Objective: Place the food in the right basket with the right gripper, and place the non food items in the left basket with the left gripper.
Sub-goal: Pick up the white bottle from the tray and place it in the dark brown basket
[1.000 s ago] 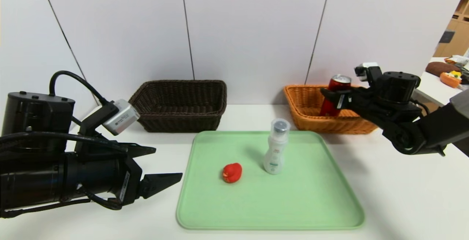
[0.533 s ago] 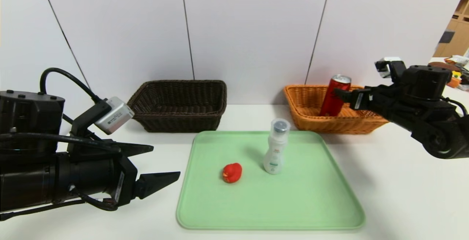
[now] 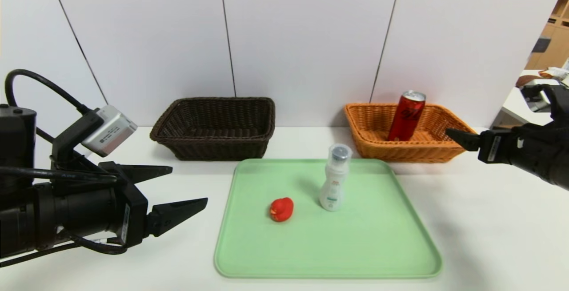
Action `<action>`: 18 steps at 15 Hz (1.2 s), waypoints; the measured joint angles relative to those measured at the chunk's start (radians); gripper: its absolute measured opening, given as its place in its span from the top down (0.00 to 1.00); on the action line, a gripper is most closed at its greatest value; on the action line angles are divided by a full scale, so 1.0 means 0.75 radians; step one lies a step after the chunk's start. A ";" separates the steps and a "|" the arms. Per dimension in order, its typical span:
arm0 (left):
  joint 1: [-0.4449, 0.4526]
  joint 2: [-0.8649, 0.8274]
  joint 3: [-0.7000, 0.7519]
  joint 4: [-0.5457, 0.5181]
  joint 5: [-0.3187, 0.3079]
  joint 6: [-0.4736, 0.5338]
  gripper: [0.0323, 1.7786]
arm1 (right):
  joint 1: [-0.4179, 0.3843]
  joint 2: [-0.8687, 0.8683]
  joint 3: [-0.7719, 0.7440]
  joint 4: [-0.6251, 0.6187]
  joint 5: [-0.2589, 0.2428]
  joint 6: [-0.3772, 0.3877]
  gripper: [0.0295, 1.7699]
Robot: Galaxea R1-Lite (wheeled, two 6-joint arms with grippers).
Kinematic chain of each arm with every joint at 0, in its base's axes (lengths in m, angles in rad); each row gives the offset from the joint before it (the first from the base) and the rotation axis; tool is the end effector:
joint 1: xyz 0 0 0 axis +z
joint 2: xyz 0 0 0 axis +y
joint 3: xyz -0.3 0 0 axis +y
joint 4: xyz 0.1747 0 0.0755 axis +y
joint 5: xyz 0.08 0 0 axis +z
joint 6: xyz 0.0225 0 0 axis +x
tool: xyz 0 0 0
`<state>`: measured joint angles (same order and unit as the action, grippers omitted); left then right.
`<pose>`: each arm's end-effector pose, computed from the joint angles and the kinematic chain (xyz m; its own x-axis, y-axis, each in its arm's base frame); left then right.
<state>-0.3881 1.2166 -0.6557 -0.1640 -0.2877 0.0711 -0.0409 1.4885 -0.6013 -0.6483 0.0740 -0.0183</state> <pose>0.1621 -0.0732 0.2131 0.7112 -0.5973 -0.3707 0.6290 0.7762 -0.0439 0.2436 -0.0083 0.1870 0.9712 0.0343 -0.2360 -0.0353 0.9994 -0.0003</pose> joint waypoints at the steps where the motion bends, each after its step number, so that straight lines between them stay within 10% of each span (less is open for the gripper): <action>1: 0.000 -0.013 0.000 0.000 0.003 -0.013 0.05 | -0.003 -0.081 0.048 0.054 -0.001 -0.002 0.05; 10: -0.001 -0.033 0.011 -0.002 0.019 -0.042 0.05 | 0.017 -0.749 0.185 0.744 0.028 -0.002 0.04; 18: -0.038 0.144 -0.015 -0.187 -0.113 -0.020 0.05 | 0.029 -1.069 0.210 1.151 0.321 -0.006 0.04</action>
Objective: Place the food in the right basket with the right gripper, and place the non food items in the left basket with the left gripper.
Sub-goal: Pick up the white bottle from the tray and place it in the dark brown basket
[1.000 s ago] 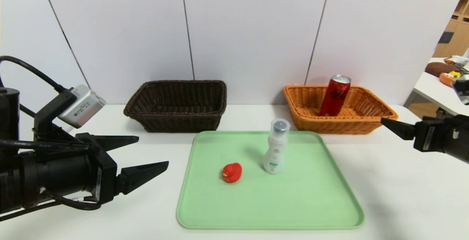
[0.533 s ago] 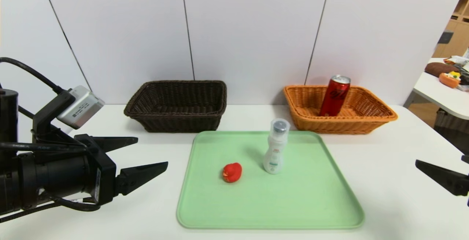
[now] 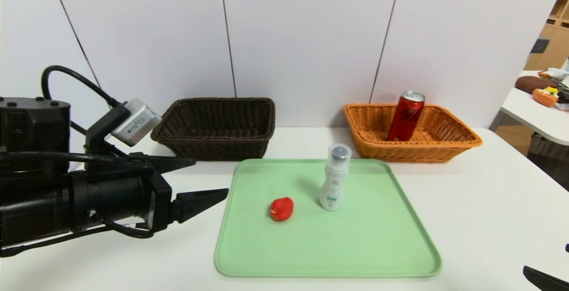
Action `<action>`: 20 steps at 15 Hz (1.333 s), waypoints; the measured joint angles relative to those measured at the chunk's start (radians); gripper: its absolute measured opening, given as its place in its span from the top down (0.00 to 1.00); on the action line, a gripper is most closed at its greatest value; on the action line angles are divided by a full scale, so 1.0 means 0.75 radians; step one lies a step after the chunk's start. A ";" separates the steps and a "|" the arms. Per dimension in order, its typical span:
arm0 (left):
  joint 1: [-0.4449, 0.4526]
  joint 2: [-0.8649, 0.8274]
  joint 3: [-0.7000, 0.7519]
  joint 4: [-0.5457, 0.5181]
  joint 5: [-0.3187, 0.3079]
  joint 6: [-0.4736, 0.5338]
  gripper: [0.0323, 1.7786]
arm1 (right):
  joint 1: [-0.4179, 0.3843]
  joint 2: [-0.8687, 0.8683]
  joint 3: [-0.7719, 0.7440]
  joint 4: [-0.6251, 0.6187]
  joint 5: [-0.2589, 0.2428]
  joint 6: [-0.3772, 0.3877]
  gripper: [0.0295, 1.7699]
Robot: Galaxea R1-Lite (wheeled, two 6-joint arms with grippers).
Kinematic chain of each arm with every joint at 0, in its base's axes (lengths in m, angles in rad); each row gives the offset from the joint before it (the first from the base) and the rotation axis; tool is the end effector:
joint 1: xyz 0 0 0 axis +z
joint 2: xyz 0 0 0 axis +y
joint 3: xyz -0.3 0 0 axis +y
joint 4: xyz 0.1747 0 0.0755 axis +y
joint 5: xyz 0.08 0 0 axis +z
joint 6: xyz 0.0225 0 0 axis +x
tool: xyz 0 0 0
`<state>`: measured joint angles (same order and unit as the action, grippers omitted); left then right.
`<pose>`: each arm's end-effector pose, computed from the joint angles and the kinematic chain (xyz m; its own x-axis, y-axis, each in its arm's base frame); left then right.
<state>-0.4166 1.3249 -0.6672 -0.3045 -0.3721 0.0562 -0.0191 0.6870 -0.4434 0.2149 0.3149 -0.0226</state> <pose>0.1852 -0.0909 0.2090 0.6522 -0.6862 -0.3222 0.7056 0.7049 -0.0729 0.0469 0.0061 0.1765 0.8584 0.2934 -0.4208 -0.2695 0.9559 0.1168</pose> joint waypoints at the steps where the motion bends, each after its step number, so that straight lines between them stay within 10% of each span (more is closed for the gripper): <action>1: -0.030 0.040 -0.013 -0.044 -0.007 0.002 0.05 | 0.000 -0.007 0.008 -0.001 0.021 0.000 0.04; 8: -0.276 0.460 -0.238 -0.387 -0.030 0.088 0.05 | -0.001 0.035 0.018 -0.021 0.039 0.005 0.04; 12: -0.366 0.670 -0.434 -0.414 -0.174 0.096 0.05 | -0.012 0.089 0.013 -0.082 0.027 0.012 0.04; 20: -0.394 0.904 -0.525 -0.509 -0.179 0.089 0.05 | -0.019 0.133 0.007 -0.088 0.027 0.015 0.04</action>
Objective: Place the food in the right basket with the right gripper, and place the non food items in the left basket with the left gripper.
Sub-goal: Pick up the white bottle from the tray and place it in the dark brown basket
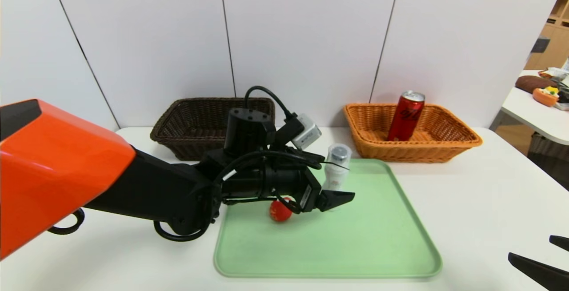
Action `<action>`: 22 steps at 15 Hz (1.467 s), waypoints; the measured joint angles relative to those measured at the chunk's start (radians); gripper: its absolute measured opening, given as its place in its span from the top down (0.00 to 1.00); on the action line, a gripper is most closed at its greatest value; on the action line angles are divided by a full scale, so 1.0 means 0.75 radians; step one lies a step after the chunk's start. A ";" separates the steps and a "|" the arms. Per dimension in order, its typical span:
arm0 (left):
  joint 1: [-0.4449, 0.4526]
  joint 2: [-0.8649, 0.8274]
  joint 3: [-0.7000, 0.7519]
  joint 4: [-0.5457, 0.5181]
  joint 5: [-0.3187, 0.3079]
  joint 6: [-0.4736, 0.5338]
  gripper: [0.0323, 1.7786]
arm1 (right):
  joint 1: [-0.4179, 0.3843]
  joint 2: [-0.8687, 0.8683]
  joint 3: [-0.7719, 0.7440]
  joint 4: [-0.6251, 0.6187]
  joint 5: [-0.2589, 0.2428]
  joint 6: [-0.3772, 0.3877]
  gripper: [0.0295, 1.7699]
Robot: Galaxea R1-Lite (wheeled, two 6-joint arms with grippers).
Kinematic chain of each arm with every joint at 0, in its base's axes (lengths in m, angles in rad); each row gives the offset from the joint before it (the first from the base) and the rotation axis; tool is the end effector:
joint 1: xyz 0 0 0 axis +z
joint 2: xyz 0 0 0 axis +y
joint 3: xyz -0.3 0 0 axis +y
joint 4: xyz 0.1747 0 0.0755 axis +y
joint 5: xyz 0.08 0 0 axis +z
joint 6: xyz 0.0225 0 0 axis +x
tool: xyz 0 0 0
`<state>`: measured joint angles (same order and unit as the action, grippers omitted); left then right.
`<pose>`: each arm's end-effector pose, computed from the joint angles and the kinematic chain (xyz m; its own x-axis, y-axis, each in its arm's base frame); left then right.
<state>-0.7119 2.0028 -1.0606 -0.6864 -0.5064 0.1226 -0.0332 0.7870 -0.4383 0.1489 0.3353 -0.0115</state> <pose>0.2850 -0.2603 0.1503 0.3237 -0.9199 -0.2213 0.9430 0.3327 -0.0035 0.0674 0.0052 0.1754 0.8403 0.3013 -0.4507 -0.2631 0.9535 0.1469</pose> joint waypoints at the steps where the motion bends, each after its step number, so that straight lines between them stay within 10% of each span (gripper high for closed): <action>1: 0.000 0.029 -0.009 -0.038 -0.002 -0.003 0.05 | -0.001 0.003 -0.001 0.000 0.000 -0.001 0.04; 11: -0.019 0.169 -0.094 -0.141 -0.019 -0.061 0.05 | 0.000 0.016 -0.003 -0.012 -0.003 -0.001 0.04; 17: -0.022 0.186 -0.099 -0.180 -0.015 -0.062 0.54 | -0.001 0.024 -0.007 -0.029 0.000 -0.002 0.04; 22: -0.022 0.188 -0.093 -0.203 -0.013 -0.066 0.64 | -0.001 0.022 -0.010 -0.028 -0.001 -0.002 0.04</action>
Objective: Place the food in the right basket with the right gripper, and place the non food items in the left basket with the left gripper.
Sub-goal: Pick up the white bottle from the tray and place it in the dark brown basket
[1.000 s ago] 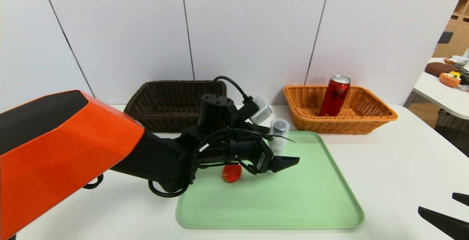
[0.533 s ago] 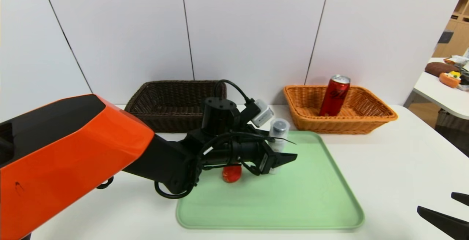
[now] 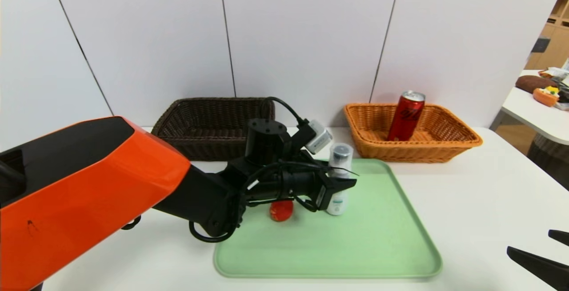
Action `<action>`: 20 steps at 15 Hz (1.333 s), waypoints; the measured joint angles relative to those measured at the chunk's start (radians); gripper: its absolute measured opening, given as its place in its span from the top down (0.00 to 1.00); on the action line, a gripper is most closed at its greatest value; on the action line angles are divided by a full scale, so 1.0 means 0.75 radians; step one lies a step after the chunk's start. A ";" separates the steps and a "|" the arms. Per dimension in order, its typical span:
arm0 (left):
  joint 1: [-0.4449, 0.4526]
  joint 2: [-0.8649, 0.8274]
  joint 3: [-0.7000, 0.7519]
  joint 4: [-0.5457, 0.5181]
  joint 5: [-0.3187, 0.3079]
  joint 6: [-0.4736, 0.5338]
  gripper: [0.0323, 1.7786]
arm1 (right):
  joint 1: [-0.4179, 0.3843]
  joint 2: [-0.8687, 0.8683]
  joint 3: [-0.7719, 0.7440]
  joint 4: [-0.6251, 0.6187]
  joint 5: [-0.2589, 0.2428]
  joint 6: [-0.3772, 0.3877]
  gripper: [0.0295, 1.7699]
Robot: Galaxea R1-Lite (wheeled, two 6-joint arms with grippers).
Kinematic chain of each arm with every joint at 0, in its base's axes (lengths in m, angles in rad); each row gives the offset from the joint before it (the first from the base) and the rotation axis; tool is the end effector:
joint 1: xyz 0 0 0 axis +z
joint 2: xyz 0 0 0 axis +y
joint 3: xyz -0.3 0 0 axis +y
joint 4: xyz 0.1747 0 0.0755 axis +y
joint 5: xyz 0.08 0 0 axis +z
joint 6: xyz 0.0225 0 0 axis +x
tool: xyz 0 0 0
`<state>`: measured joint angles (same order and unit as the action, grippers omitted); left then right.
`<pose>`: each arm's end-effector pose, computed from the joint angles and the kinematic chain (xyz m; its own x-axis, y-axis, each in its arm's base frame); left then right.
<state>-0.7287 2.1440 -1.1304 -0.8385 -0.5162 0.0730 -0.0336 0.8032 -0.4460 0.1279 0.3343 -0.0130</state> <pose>0.3039 -0.2861 0.1264 0.3102 -0.9385 -0.1515 0.9487 0.3159 -0.0139 0.0715 0.0050 0.1783 0.8462 0.2999 -0.4405 -0.2644 0.9540 0.1415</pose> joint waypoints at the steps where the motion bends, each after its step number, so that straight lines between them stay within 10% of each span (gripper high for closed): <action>1: 0.001 -0.009 0.000 0.002 0.001 -0.012 0.64 | 0.000 -0.001 0.001 0.000 -0.001 0.000 0.04; 11: 0.144 -0.312 -0.027 0.146 0.012 -0.049 0.64 | 0.000 0.002 -0.002 -0.016 0.010 0.000 0.04; 20: 0.584 -0.444 -0.288 0.455 0.046 -0.044 0.64 | 0.000 0.014 -0.036 -0.014 0.006 -0.006 0.04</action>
<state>-0.2911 1.8113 -1.3466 -0.4974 -0.4819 0.0398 -0.0336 0.8134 -0.4732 0.1172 0.3389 -0.0172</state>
